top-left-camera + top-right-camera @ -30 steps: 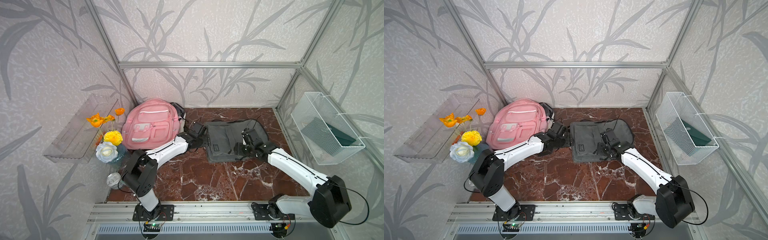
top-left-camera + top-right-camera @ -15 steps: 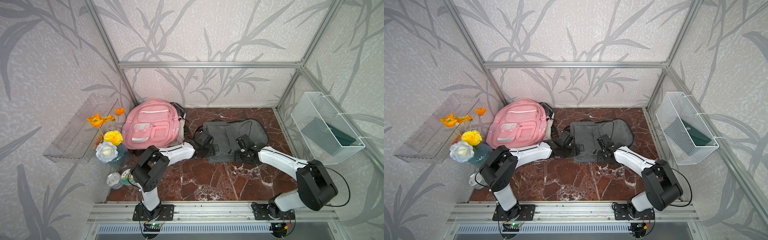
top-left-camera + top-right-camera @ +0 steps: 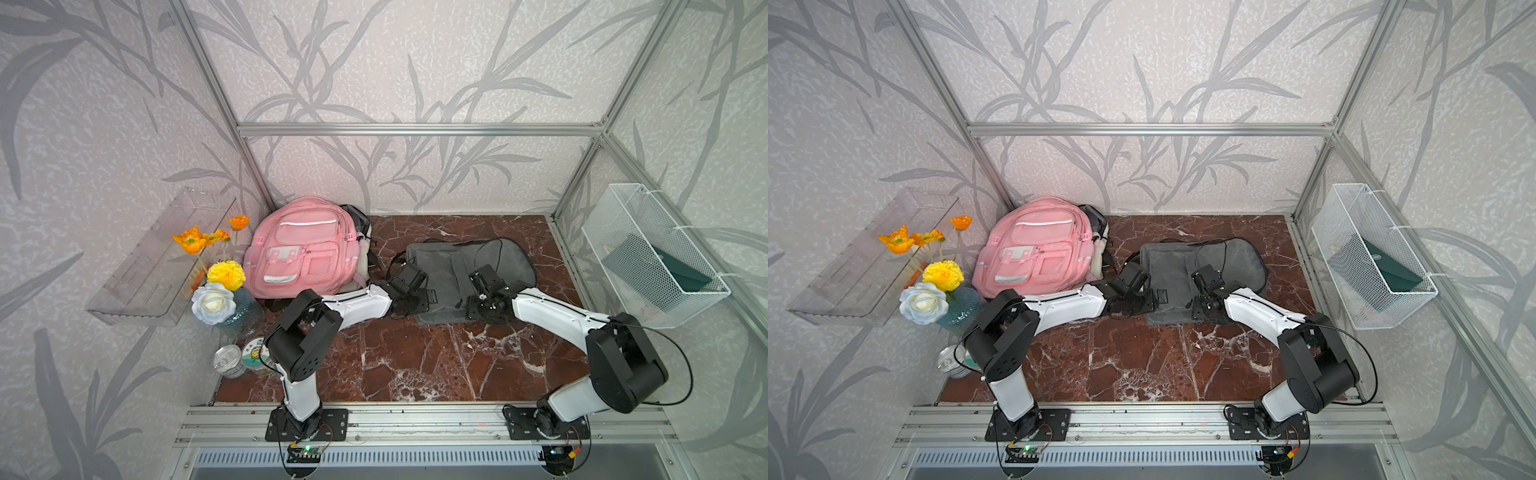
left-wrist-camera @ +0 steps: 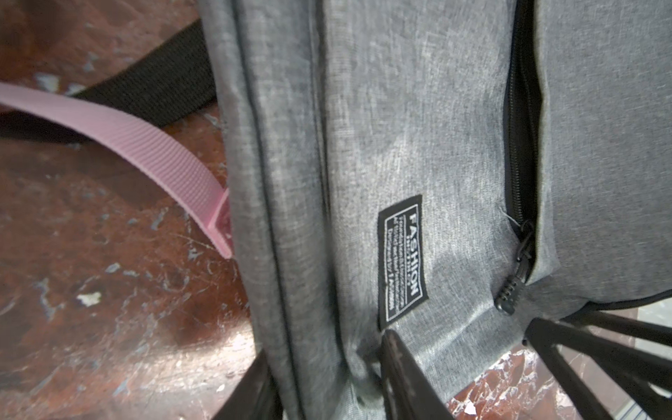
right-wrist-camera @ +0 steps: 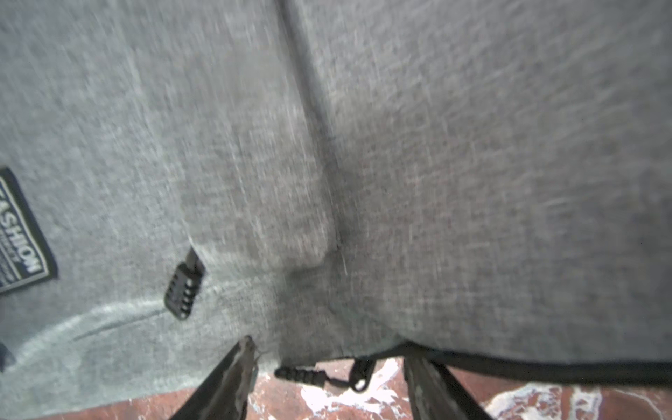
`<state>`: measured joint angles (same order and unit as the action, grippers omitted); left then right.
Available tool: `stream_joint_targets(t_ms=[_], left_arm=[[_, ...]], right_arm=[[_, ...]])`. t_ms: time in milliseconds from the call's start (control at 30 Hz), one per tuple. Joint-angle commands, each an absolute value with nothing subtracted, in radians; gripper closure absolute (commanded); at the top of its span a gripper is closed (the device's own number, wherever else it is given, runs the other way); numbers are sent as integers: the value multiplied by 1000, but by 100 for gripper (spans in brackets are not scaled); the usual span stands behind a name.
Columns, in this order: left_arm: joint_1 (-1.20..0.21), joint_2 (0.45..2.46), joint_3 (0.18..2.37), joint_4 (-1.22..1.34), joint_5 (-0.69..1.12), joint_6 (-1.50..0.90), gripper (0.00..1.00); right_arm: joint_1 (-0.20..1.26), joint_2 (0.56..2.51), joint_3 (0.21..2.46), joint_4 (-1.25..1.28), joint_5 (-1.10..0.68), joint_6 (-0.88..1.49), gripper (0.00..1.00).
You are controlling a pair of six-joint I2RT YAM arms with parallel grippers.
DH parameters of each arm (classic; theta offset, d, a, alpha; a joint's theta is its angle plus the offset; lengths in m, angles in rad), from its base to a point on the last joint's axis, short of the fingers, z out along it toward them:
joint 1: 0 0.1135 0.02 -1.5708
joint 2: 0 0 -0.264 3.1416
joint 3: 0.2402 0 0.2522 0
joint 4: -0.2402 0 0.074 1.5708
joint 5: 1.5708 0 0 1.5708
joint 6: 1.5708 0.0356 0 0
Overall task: Zip up the backpack
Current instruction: Zip the zipper on the backpack.
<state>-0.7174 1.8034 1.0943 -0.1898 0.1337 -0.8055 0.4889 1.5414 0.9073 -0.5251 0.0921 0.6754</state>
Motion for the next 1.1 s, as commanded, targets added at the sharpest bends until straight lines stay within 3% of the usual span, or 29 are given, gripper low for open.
stream_joint_targets(t_ms=[0, 167, 433, 767, 900, 1067], left_arm=[[-716, 1824, 1088, -189, 131, -795, 61], [-717, 1837, 1086, -194, 121, -793, 63], [-713, 1846, 1098, -204, 85, -784, 64], [-697, 1852, 1112, -214, 74, -784, 68], [-695, 1847, 1108, -208, 80, -785, 69], [-695, 1848, 1097, -200, 86, -790, 69]], right_arm=[[484, 1595, 948, -554, 125, 677, 39], [484, 1602, 937, -554, 120, 663, 50], [490, 1541, 845, -566, 90, 655, 55], [489, 1501, 807, -538, 123, 652, 81], [489, 1520, 820, -520, 94, 644, 80], [488, 1504, 798, -442, 46, 644, 72]])
